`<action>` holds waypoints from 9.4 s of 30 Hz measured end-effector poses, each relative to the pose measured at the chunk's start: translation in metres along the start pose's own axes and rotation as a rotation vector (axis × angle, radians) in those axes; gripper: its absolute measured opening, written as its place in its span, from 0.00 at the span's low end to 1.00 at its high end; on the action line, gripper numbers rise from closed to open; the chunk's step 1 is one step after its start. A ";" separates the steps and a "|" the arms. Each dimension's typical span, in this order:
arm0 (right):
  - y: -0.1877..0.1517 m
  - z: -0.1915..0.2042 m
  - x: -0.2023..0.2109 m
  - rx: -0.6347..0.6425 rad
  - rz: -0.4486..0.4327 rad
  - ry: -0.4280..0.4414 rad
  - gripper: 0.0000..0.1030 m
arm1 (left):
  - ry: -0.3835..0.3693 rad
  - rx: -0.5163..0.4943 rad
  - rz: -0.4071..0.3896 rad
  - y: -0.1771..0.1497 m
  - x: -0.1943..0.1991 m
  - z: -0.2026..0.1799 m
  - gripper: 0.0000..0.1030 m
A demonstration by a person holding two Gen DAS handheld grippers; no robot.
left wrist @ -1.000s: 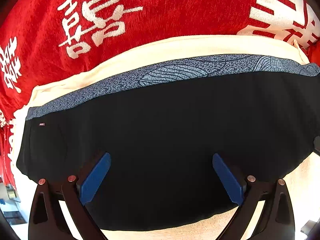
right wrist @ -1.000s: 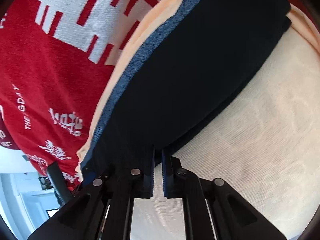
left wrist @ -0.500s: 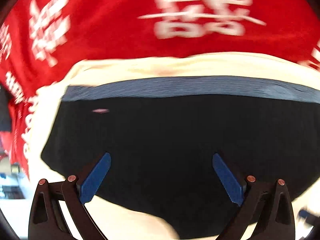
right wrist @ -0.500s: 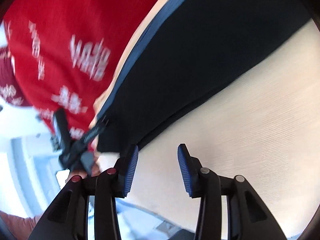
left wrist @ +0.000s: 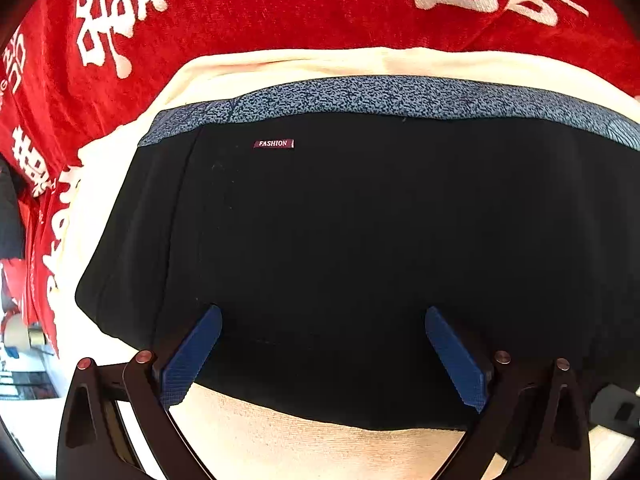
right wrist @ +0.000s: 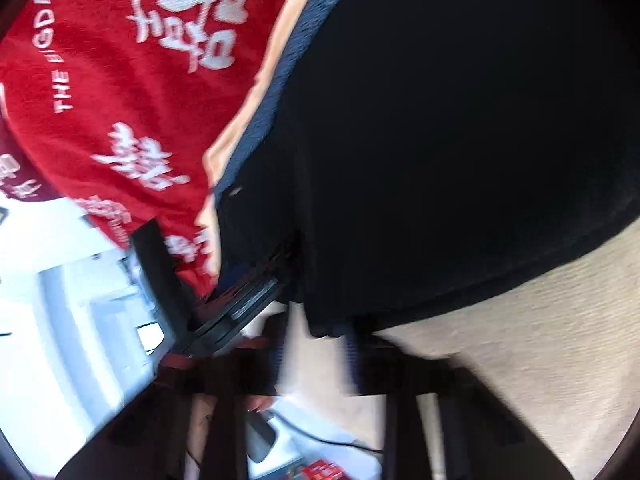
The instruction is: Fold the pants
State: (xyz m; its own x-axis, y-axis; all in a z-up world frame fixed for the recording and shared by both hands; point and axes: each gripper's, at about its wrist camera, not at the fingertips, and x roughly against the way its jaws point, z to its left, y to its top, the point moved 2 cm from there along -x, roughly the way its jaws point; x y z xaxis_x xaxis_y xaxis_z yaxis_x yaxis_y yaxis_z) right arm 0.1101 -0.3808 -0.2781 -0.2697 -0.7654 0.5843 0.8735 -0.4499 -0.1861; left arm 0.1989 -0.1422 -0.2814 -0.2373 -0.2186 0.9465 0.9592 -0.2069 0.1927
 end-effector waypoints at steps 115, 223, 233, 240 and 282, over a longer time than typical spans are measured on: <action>-0.033 0.052 0.041 0.998 -0.312 -0.935 0.58 | -0.314 -0.018 -0.098 0.052 0.061 -0.054 0.83; -0.010 0.074 -0.010 0.691 0.040 -0.834 0.53 | -0.378 0.314 0.125 -0.053 0.043 0.078 0.74; -0.003 0.106 -0.007 0.736 0.018 -0.692 0.53 | -0.426 0.404 0.088 -0.051 0.046 0.103 0.74; 0.001 0.078 -0.044 0.684 0.094 -0.776 0.55 | -0.477 0.539 0.091 -0.052 0.032 0.142 0.74; -0.007 0.079 -0.049 0.729 0.082 -0.766 0.73 | -0.765 0.860 -0.080 -0.029 -0.017 0.178 0.87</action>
State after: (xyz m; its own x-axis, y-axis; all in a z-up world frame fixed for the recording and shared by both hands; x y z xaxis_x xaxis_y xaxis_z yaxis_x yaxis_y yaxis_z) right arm 0.1494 -0.3036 -0.2434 -0.0933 -0.1720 0.9807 0.9780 0.1687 0.1227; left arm 0.2024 0.0377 -0.2574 -0.4293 0.4618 0.7762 0.8030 0.5886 0.0939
